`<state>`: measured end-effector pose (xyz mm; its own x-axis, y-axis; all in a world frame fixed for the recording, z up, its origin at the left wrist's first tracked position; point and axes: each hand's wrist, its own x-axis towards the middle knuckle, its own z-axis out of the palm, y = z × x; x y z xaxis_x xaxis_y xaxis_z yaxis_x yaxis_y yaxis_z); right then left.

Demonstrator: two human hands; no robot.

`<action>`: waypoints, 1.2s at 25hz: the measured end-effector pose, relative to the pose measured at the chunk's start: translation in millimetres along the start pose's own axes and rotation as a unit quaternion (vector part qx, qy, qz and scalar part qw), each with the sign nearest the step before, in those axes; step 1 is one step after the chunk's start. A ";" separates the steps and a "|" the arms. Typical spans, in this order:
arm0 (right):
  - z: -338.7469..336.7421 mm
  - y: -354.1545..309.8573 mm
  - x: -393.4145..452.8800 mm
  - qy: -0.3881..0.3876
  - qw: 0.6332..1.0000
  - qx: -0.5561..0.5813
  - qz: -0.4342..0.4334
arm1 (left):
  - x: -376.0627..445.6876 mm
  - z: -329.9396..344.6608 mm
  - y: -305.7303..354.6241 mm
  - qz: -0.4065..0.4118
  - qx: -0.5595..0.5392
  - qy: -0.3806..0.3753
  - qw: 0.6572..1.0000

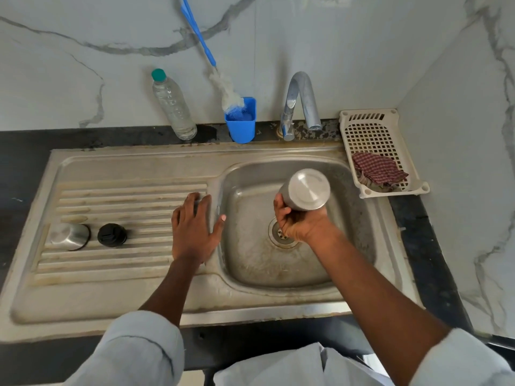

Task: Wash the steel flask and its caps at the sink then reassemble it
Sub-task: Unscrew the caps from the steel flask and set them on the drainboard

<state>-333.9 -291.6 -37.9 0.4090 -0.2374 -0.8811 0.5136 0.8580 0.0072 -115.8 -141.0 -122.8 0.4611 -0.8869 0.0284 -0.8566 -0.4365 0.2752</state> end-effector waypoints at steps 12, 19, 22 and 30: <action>-18.8 30.5 -23.6 -0.010 0.994 0.082 -0.073 | 18.1 -35.0 11.8 -0.171 -0.393 -0.022 0.904; -3.2 70.0 -26.8 0.012 0.999 -0.040 -0.022 | -34.6 -99.4 59.6 0.010 -0.529 -0.166 0.832; 11.4 103.7 -25.3 0.052 0.990 -0.132 -0.012 | -53.4 -109.7 65.7 0.016 -0.486 -0.181 0.854; 34.1 167.0 -25.3 0.043 0.788 -0.579 -0.204 | -53.6 -172.0 5.7 -0.080 -0.470 0.157 0.865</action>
<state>-232.9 -157.9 1.7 0.3093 -0.6125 -0.7275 -0.4651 0.5698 -0.6775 -105.5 -69.8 42.5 0.7235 -0.6768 0.1363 -0.2769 -0.1036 0.9553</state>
